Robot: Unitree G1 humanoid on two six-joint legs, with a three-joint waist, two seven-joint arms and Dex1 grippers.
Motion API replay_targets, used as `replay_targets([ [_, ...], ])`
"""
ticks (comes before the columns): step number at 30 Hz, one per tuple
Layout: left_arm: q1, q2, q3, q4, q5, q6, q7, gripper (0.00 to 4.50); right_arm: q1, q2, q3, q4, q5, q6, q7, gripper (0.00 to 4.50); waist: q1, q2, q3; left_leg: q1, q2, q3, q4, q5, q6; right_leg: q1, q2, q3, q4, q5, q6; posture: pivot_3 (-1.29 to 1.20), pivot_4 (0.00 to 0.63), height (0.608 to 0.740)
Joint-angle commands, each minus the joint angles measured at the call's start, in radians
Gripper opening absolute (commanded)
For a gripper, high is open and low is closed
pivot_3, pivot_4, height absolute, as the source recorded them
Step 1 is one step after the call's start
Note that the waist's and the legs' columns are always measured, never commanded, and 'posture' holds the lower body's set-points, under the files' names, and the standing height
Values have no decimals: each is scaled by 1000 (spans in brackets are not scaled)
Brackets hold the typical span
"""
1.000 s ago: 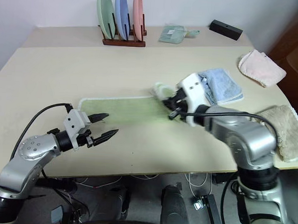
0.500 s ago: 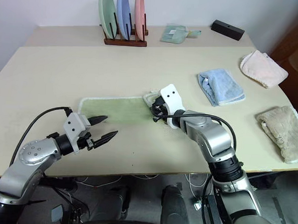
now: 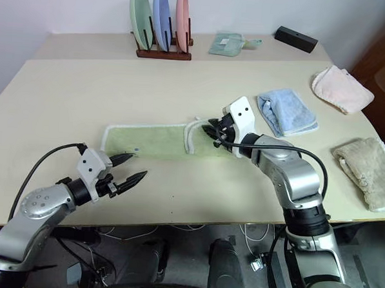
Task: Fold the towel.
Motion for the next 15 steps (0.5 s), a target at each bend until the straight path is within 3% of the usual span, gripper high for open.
replay_targets([
  [1, 24, -37, 24, -43, -38, 25, 43, 3321, -50, 62, 55, 156, -98, -144, -15, 47, 1, 0, 0, 0, 0, 0, 0, 0, 0, 0, 0, 0, 0, 0, 0, 0, 150, 740],
  [8, 76, -123, 65, -78, -75, 132, 174, 3321, -16, 89, 171, 354, -236, -304, 59, 47, 4, 0, 0, 0, 0, 0, 0, 0, 0, 0, 0, 0, -1, 0, 0, 0, 150, 740],
  [14, 121, -213, 106, -148, -135, 237, 295, 3321, -49, 102, 56, 259, -153, -327, 105, 47, 4, -1, 0, 1, 0, -1, 0, 0, 0, 2, 0, 0, 0, 0, 0, 0, 150, 740],
  [15, 122, -233, 116, -158, -154, 263, 322, 3561, -62, 91, 41, 226, -128, -313, 132, 268, 4, -1, 0, 1, 0, -1, 0, 0, 0, 2, 0, 0, 0, 0, 0, 0, 150, 740],
])
